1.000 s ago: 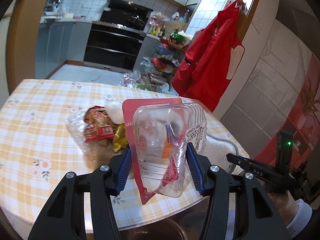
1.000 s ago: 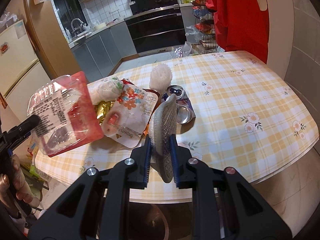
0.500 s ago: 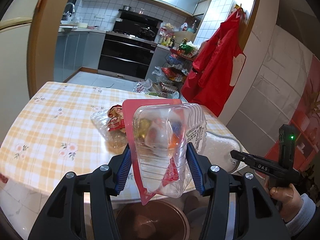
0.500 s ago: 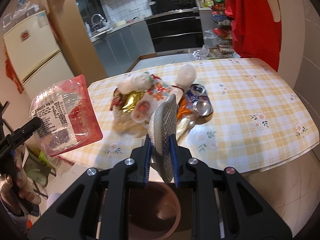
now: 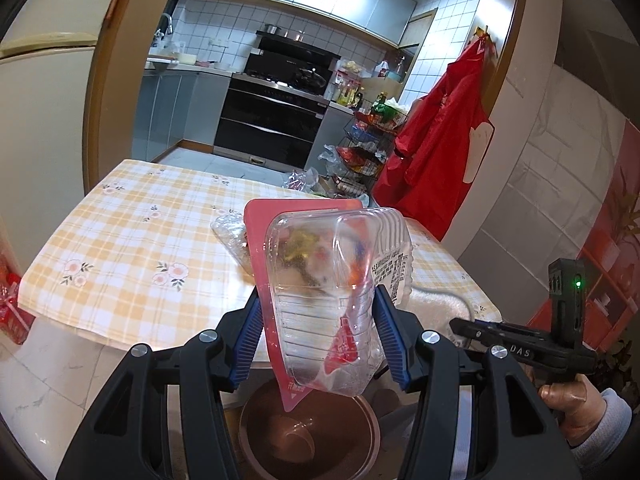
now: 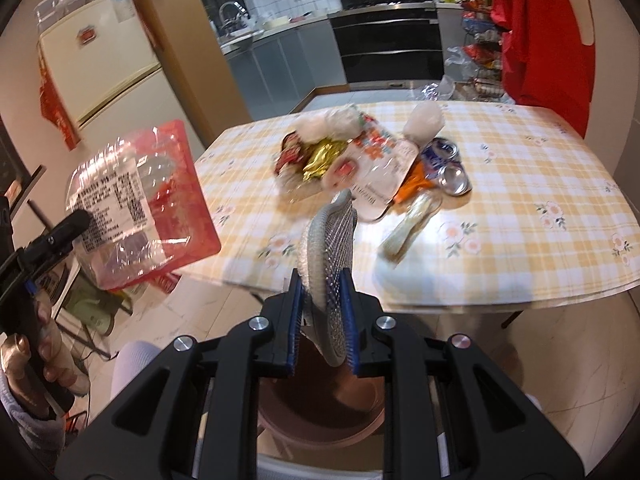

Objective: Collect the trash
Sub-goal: 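Carry the sponge and pink tray in both tools over the brown bin, then open both tools to drop the sponge and pink tray into the bin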

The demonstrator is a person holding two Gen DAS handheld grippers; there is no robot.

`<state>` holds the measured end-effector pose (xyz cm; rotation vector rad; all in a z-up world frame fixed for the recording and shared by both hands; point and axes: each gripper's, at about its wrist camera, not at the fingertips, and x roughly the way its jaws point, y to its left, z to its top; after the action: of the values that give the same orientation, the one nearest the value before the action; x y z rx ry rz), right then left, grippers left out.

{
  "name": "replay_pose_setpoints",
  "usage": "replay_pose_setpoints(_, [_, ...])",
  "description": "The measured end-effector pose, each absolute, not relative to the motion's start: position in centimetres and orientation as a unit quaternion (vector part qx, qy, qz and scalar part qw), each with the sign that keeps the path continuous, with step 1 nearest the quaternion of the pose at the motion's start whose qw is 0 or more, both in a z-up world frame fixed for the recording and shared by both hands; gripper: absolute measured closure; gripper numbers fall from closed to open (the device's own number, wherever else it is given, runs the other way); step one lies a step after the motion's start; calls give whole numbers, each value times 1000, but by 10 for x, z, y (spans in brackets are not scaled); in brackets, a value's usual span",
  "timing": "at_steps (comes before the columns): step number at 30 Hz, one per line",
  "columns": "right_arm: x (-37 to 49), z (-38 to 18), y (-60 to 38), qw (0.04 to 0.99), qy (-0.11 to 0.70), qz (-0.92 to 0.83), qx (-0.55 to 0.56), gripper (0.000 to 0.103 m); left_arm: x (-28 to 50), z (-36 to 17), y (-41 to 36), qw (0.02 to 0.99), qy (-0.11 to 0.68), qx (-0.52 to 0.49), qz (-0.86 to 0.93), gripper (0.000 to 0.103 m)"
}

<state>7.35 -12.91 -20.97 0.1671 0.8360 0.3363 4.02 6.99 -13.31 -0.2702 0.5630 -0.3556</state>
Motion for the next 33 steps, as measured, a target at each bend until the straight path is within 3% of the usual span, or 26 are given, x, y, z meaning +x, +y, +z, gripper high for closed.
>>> replay_pose_setpoints(16, [84,-247,-98,851,476,207,78,80,42,-155,81,929,297,-147,-166,50])
replay_pose_setpoints(22, [87,-249,-97,850,474,217,81,66,42,-159,76,928,304,-135,-168,50])
replay_pose_setpoints(26, [89,-238,-101,862,455,209,73,61,43,-160,71,928,307,-124,-171,50])
replay_pose_setpoints(29, [90,-229,-106,875,438,197,65,40,43,-160,68,928,308,-117,-175,50])
replay_pose_setpoints(30, [89,-224,-108,882,428,191,60,26,43,-160,67,928,309,-115,-176,50])
replay_pose_setpoints(31, [88,-220,-110,888,418,185,55,18,43,-160,65,928,310,-110,-177,50])
replay_pose_setpoints(33, [87,-212,-112,896,403,183,42,16,43,-161,61,927,312,-103,-179,50])
